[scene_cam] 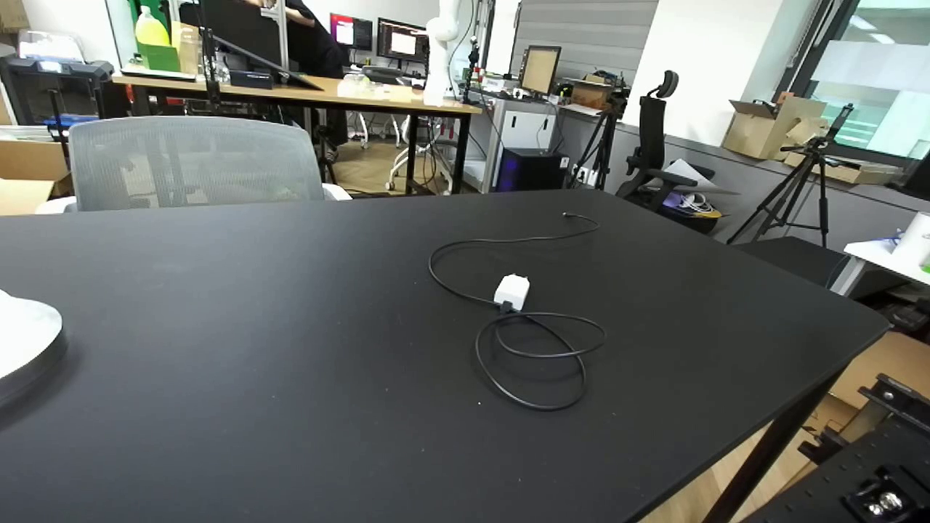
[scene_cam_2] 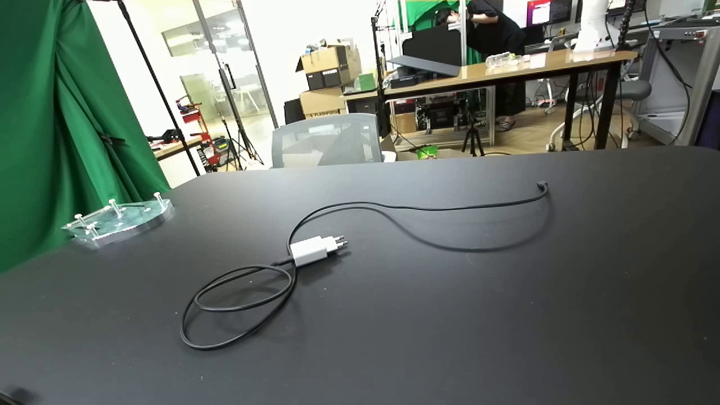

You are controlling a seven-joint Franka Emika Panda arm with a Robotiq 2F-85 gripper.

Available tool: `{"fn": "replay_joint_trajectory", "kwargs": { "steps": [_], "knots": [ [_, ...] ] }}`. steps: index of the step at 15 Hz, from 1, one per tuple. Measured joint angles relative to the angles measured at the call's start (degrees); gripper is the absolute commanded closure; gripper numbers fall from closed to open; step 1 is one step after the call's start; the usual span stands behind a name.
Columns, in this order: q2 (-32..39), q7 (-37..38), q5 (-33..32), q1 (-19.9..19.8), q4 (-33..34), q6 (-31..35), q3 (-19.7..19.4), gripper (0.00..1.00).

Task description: Unravel the charger

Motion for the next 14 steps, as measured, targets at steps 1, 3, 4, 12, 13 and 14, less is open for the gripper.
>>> {"fn": "replay_joint_trajectory", "kwargs": {
  "steps": [1, 3, 4, 12, 13, 14],
  "knots": [
    [0.0, 0.0, 0.0, 0.0, 0.0, 0.0, 0.0, 0.0],
    [0.0, 0.0, 0.0, 0.0, 0.0, 0.0, 0.0, 0.0],
    [0.03, -0.03, 0.0, 0.0, 0.0, 0.0, 0.0, 0.0],
    [-1.65, 1.47, -0.09, -6.46, -5.11, 5.32, -2.56, 0.0],
    [-2.24, 1.66, -0.09, -7.8, -6.46, 5.76, -3.5, 0.0],
    [-2.87, 1.79, -0.08, -9.19, -7.87, 5.94, -4.58, 0.0]
  ]
}}
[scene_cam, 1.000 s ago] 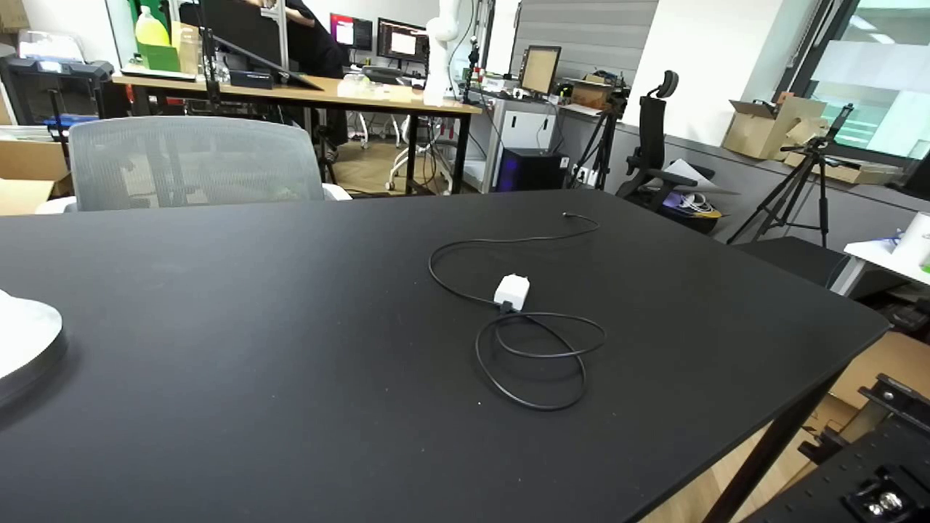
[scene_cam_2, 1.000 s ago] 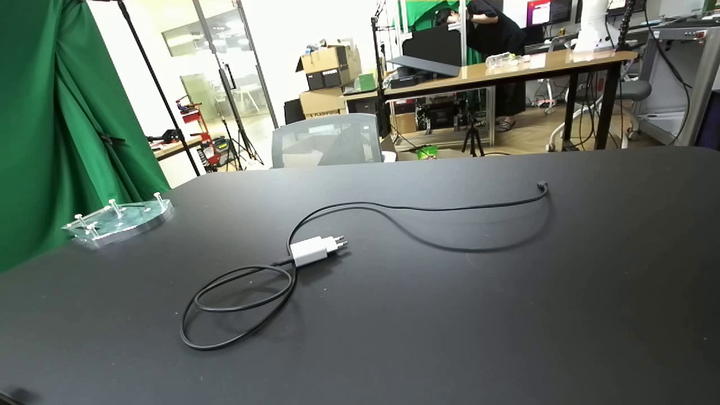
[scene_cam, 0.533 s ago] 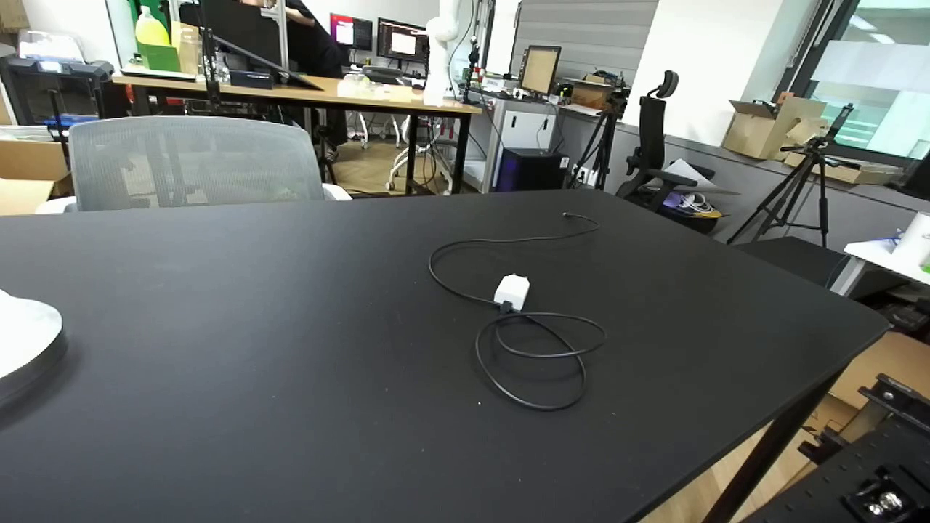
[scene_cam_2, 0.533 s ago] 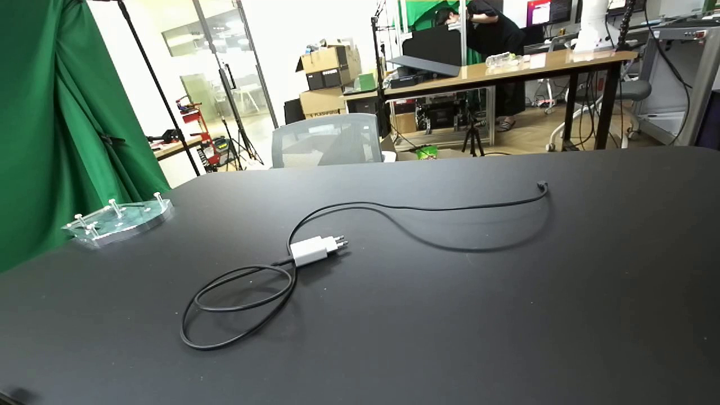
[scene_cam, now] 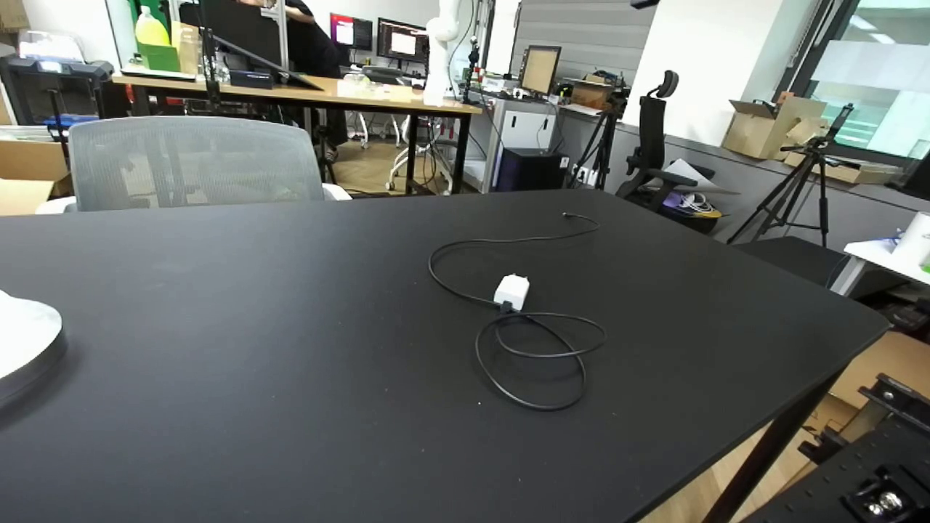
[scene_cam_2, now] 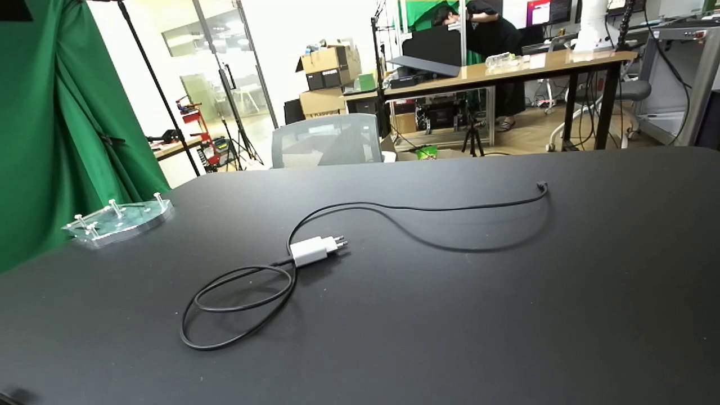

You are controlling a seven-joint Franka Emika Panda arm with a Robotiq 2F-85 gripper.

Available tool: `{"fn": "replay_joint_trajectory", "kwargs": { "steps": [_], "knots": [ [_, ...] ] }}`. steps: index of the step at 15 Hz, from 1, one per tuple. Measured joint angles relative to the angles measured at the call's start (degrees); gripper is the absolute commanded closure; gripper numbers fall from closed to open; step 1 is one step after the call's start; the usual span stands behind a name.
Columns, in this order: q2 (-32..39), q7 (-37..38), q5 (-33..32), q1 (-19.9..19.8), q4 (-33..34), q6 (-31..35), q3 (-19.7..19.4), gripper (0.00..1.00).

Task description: Unravel the charger

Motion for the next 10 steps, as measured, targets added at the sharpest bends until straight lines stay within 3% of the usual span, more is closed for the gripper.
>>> {"fn": "replay_joint_trajectory", "kwargs": {
  "steps": [3, 10],
  "knots": [
    [-1.42, -0.73, 0.08, -3.29, -3.46, 0.02, -3.32, 0.0],
    [-0.92, -0.63, 0.05, -2.77, -3.4, 1.41, -2.6, 0.0]
  ]
}}
